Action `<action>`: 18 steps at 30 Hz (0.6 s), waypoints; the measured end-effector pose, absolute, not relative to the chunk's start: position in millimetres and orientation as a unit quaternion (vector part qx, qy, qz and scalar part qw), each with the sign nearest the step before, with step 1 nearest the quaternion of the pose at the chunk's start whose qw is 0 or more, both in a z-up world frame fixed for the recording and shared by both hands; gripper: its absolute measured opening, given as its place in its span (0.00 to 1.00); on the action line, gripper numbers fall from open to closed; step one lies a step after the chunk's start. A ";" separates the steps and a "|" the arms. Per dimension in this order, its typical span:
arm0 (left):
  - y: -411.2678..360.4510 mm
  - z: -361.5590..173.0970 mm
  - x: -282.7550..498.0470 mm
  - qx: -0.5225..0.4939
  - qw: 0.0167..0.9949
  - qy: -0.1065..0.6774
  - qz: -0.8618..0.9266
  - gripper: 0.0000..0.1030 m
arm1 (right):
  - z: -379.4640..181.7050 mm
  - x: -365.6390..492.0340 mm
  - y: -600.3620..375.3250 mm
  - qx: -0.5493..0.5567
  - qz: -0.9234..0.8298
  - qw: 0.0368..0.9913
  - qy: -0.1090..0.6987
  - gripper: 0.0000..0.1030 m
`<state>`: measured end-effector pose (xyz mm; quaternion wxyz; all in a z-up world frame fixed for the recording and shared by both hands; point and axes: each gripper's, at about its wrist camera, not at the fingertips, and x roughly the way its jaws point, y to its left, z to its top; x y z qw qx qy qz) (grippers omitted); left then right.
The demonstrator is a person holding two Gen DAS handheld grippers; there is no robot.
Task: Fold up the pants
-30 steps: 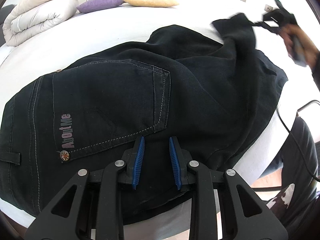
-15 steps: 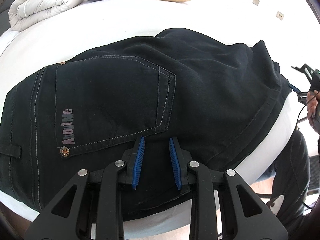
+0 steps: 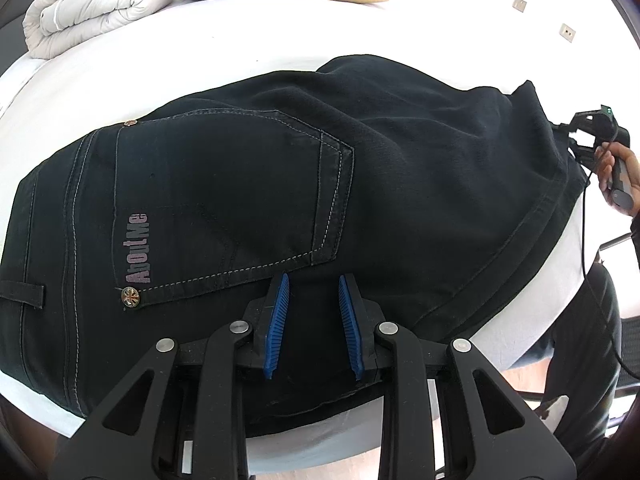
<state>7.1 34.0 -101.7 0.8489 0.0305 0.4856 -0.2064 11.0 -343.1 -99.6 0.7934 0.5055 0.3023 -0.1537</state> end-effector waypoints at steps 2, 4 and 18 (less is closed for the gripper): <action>34.9 -101.2 7.0 0.029 0.849 0.486 -0.207 0.24 | -100.9 1.0 -345.5 0.505 -0.152 0.797 0.293 0.06; 36.3 -101.3 7.3 0.028 0.848 0.486 -0.208 0.24 | -93.9 -24.7 -343.0 0.488 -0.165 0.812 0.273 0.04; 49.5 -101.8 7.6 0.016 0.848 0.484 -0.216 0.24 | -116.8 -143.4 -346.7 0.605 -0.187 0.763 0.129 0.10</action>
